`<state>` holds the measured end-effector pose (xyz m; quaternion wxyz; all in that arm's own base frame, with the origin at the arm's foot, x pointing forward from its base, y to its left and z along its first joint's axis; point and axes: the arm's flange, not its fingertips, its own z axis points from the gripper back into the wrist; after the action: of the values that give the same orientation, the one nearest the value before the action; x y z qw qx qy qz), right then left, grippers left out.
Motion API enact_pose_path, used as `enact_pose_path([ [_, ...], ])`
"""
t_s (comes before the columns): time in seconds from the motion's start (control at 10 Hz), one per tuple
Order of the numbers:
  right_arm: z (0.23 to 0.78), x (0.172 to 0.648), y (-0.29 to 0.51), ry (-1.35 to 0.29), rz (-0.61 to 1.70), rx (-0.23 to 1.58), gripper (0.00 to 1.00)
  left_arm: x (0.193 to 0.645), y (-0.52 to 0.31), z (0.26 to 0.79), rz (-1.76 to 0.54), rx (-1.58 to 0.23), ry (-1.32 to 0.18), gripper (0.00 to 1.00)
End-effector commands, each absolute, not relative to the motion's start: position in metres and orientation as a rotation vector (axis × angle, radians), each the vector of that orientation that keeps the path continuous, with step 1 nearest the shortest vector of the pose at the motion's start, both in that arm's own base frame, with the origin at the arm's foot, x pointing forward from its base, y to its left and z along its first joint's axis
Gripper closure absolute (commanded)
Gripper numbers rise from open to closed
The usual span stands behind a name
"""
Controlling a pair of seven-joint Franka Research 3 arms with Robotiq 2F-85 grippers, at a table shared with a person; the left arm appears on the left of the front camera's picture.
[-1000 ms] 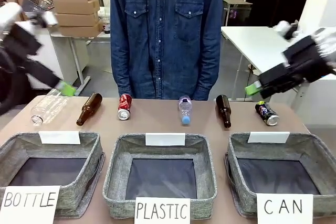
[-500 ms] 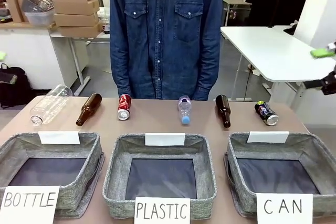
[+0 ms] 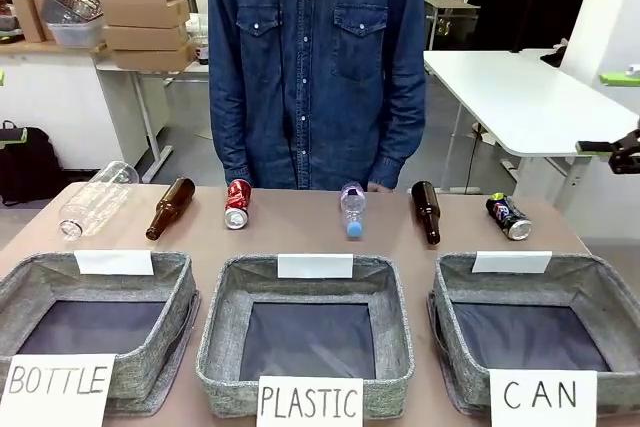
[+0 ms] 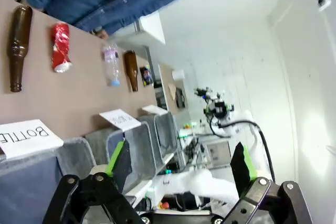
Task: Sort the can waste into the basket.
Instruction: Pick up the can waste from the table and place it in the right Fabric basket.
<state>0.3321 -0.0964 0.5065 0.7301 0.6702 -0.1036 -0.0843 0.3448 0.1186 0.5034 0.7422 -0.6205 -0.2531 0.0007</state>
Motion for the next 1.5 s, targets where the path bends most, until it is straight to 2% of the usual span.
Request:
enact_pose_path([
  [0.0, 0.509, 0.332, -0.103, -0.226, -0.151, 1.488, 0.0, 0.345, 0.127, 0.507, -0.066, -1.356, -0.546, 0.0],
  [0.1, 0.509, 0.332, -0.103, -0.226, -0.151, 1.488, 0.0, 0.345, 0.119, 0.503, 0.002, -1.36, -0.555, 0.0],
  [0.2, 0.509, 0.332, -0.103, -0.226, -0.151, 1.488, 0.0, 0.334, 0.121, 0.514, 0.046, -1.149, -0.667, 0.0],
  [0.3, 0.509, 0.332, -0.103, -0.226, -0.151, 1.488, 0.0, 0.338, 0.115, 0.518, 0.017, -1.074, -0.682, 0.0],
  [0.6, 0.509, 0.332, -0.103, -0.226, -0.151, 1.488, 0.0, 0.381, 0.057, 0.523, -0.137, -0.741, -0.588, 0.0],
  [0.8, 0.509, 0.332, -0.103, -0.226, -0.151, 1.488, 0.0, 0.406, 0.012, 0.518, -0.218, -0.598, -0.553, 0.0],
  [0.9, 0.509, 0.332, -0.103, -0.226, -0.151, 1.488, 0.0, 0.417, -0.014, 0.512, -0.246, -0.58, -0.548, 0.0],
  [1.0, 0.509, 0.332, -0.103, -0.226, -0.151, 1.488, 0.0, 0.421, -0.029, 0.51, -0.316, -0.646, -0.311, 0.0],
  [1.1, 0.509, 0.332, -0.103, -0.226, -0.151, 1.488, 0.0, 0.403, -0.008, 0.516, -0.249, -0.612, -0.573, 0.0],
  [1.2, 0.509, 0.332, -0.103, -0.226, -0.151, 1.488, 0.0, 0.403, -0.008, 0.516, -0.249, -0.612, -0.573, 0.0],
  [1.3, 0.509, 0.332, -0.103, -0.226, -0.151, 1.488, 0.0, 0.416, -0.038, 0.502, -0.288, -0.608, -0.477, 0.0],
  [1.4, 0.509, 0.332, -0.103, -0.226, -0.151, 1.488, 0.0, 0.423, -0.07, 0.494, -0.34, -0.63, -0.483, 0.0],
])
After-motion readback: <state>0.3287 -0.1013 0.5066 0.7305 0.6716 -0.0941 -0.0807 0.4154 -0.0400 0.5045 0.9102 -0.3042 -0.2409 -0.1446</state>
